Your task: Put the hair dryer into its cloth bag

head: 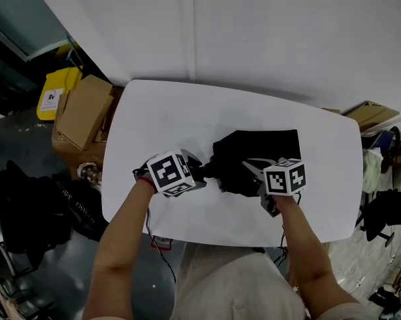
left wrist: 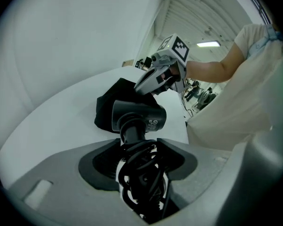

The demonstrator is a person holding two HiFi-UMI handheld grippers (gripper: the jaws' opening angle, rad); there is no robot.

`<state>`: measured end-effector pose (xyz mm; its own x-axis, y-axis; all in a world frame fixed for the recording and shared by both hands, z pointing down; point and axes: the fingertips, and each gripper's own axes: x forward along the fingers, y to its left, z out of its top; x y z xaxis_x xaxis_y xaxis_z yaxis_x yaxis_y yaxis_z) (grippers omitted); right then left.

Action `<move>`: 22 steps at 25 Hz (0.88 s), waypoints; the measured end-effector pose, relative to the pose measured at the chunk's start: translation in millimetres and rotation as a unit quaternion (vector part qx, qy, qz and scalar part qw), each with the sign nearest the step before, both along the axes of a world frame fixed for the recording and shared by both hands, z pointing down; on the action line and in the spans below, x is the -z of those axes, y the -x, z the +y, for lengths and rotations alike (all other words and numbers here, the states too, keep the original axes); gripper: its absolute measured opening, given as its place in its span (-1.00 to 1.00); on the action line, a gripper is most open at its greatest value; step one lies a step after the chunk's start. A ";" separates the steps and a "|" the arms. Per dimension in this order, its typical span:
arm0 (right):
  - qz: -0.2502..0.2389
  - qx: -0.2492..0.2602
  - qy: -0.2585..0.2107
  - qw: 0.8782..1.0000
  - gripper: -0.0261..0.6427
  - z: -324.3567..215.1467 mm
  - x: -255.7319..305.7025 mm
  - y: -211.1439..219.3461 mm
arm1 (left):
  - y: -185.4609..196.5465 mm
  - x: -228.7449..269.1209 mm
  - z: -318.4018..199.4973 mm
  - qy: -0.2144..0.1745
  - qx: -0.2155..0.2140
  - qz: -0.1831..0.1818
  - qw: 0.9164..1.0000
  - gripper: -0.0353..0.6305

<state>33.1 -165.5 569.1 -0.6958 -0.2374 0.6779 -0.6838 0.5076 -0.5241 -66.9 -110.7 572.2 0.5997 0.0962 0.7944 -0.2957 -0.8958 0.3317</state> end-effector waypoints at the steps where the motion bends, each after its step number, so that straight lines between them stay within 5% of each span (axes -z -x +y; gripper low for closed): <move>1: -0.001 0.003 -0.001 1.000 -0.85 0.6 1.0 0.0 | -1.4 -2.2 -3.4 0.006 -0.012 -0.009 1.000 -0.16; 8: -0.014 0.013 -0.001 1.000 -0.85 4.0 6.8 3.8 | -12.2 -18.5 -14.2 0.015 -0.060 -0.043 0.997 -0.16; 22: -0.048 -0.010 0.004 0.999 -0.85 -5.0 17.4 3.0 | -67.9 -30.6 -33.4 -0.016 -0.044 -0.005 0.999 -0.16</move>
